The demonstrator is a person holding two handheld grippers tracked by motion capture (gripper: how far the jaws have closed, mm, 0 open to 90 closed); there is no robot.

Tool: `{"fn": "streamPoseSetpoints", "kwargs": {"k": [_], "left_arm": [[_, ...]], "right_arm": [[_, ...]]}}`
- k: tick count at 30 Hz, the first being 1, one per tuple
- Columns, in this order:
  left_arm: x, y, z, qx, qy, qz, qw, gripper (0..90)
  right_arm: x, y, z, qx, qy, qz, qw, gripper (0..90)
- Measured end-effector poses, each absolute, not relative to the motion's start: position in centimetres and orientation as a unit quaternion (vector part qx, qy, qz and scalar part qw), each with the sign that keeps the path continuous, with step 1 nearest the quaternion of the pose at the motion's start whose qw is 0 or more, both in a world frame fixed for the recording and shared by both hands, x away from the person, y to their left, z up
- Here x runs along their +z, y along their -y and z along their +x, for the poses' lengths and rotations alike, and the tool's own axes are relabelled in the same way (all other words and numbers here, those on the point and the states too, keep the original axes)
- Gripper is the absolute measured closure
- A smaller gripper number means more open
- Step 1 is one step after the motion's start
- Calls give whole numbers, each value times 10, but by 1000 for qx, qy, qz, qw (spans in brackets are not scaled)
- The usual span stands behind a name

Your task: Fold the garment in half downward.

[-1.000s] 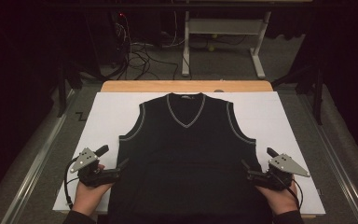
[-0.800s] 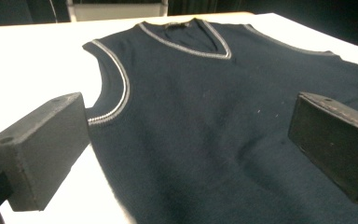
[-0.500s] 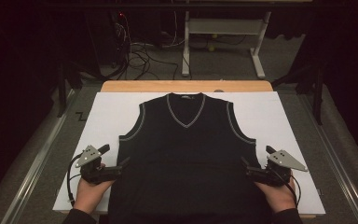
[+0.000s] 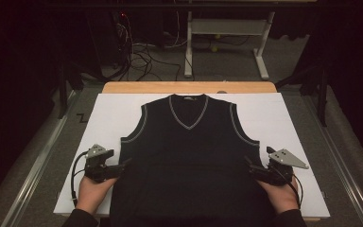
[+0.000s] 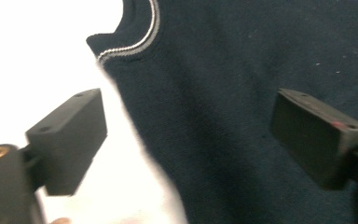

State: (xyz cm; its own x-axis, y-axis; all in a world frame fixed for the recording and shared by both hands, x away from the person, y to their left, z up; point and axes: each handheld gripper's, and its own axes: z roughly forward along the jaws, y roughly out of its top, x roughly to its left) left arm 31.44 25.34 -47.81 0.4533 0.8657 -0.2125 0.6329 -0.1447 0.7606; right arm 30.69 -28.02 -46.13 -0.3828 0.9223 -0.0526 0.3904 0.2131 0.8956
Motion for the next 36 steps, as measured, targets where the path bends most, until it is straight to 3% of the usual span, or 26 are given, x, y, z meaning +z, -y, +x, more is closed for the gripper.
{"fn": "streamPoseSetpoints", "kwargs": {"k": [6, 7, 12, 19, 21, 26, 28, 31, 36], "left_arm": [[-482, -250, 318, 136, -523, 747, 388, 128], [-482, -250, 318, 135, -524, 747, 386, 168], [-484, -249, 321, 126, -529, 746, 383, 250], [-484, -246, 324, 130, -533, 751, 367, 304], [-484, -243, 323, 134, -521, 761, 363, 397], [-484, -243, 323, 129, -515, 765, 365, 484], [-484, -243, 323, 128, -513, 766, 365, 563], [-485, -242, 324, 122, -506, 770, 369, 625], [-485, -242, 323, 120, -501, 774, 369, 697]], "right_arm": [[-464, 282, 311, 408, -719, 475, 302, 198], [-465, 284, 313, 399, -721, 486, 291, 248], [-468, 289, 319, 371, -729, 512, 263, 334], [-471, 294, 327, 357, -734, 531, 226, 417], [-473, 293, 330, 342, -742, 533, 221, 429], [-473, 290, 331, 335, -742, 535, 224, 464], [-473, 287, 331, 329, -748, 529, 227, 547], [-473, 287, 330, 331, -751, 524, 229, 602], [-474, 283, 328, 341, -760, 509, 217, 816]]}}
